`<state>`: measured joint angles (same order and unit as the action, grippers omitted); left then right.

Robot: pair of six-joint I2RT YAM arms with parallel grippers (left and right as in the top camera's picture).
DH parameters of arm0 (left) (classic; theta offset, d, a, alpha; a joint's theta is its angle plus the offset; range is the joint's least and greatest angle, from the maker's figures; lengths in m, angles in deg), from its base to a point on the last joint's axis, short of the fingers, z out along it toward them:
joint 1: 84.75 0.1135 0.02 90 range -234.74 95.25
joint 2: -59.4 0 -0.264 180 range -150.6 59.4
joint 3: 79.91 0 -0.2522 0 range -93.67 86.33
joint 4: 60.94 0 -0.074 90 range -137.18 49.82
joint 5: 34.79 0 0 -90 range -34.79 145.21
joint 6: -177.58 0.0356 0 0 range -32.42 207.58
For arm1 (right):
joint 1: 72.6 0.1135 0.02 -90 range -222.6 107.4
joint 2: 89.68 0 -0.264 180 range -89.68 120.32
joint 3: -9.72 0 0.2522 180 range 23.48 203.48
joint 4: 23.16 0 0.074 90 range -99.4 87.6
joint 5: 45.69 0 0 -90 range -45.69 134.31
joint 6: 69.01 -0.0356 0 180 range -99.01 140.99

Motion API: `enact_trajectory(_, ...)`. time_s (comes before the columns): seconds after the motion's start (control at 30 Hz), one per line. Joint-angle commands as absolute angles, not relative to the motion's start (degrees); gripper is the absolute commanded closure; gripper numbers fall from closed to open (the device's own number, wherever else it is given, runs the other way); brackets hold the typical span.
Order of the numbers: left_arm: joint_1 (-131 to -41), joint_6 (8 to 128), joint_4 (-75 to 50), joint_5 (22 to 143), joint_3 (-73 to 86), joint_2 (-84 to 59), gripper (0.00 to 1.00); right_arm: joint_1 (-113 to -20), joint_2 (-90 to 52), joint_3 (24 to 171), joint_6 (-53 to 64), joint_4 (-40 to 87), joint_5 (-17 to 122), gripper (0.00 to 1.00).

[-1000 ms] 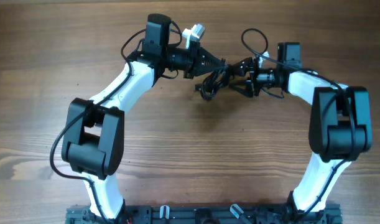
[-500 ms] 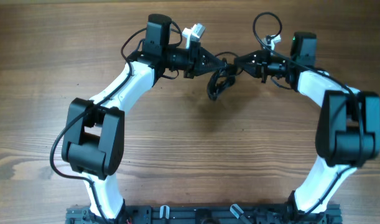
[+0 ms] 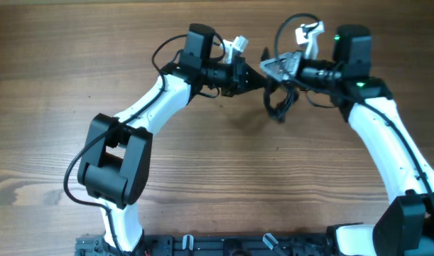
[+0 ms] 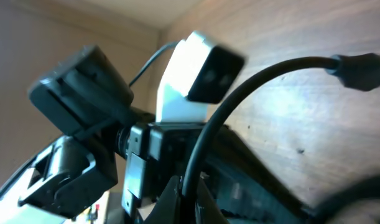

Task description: Untangle cables

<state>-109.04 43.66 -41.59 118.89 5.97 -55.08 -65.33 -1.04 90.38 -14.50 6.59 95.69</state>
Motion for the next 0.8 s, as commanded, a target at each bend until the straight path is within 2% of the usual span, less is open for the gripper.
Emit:
enact_trajectory(0.0, -109.35, 45.39, -41.88, 117.69, 5.43, -54.84, 0.96, -62.21, -2.13, 90.59, -17.47, 8.08, 89.76, 0.95)
enact_trajectory(0.13, -109.37, 46.87, -50.38, 129.86, 5.43, -54.84, 0.96, -61.95, -1.89, 90.59, -18.85, 10.64, 81.20, 0.96)
enact_trajectory(0.23, -109.35, 47.90, -50.95, 133.14, 5.43, -54.84, 0.96, -61.97, -1.89, 90.59, -19.79, 10.37, 77.44, 0.94)
enact_trajectory(0.27, -109.35, 49.08, -51.08, 134.67, 5.43, -54.84, 0.96, -61.97, -1.89, 90.59, -19.81, 10.05, 76.69, 0.81)
enact_trajectory(0.3, -109.37, 49.83, -51.43, 135.96, 5.43, -54.84, 0.96, -61.97, -1.89, 90.59, -19.46, 9.61, 76.67, 0.52)
enact_trajectory(0.33, -109.37, 49.87, -52.61, 137.62, 5.43, -54.84, 0.96, -62.03, -1.89, 90.59, -19.44, 9.08, 76.45, 0.29)
enact_trajectory(0.4, -109.35, 49.87, -52.83, 137.90, 5.43, -54.84, 0.96, -63.13, -1.96, 90.62, -16.59, 7.82, 77.55, 0.18)
enact_trajectory(0.5, -109.35, 49.87, -52.83, 138.06, 5.43, -54.84, 0.96, -67.34, -2.40, 90.66, -15.00, 7.77, 83.53, 0.12)
enact_trajectory(0.53, -109.35, 49.87, -52.83, 138.36, 5.43, -54.84, 0.96, -69.36, -2.48, 90.66, -13.49, 8.08, 86.00, 0.07)
enact_trajectory(0.6, -109.35, 49.89, -52.85, 138.73, 5.43, -54.84, 0.96, -72.11, -2.48, 90.66, -9.60, 9.50, 89.04, 0.06)
enact_trajectory(0.77, -109.35, 46.22, -52.83, 139.87, 5.43, -54.84, 0.96, -74.75, -2.48, 90.64, 19.01, 17.15, 89.35, 0.07)
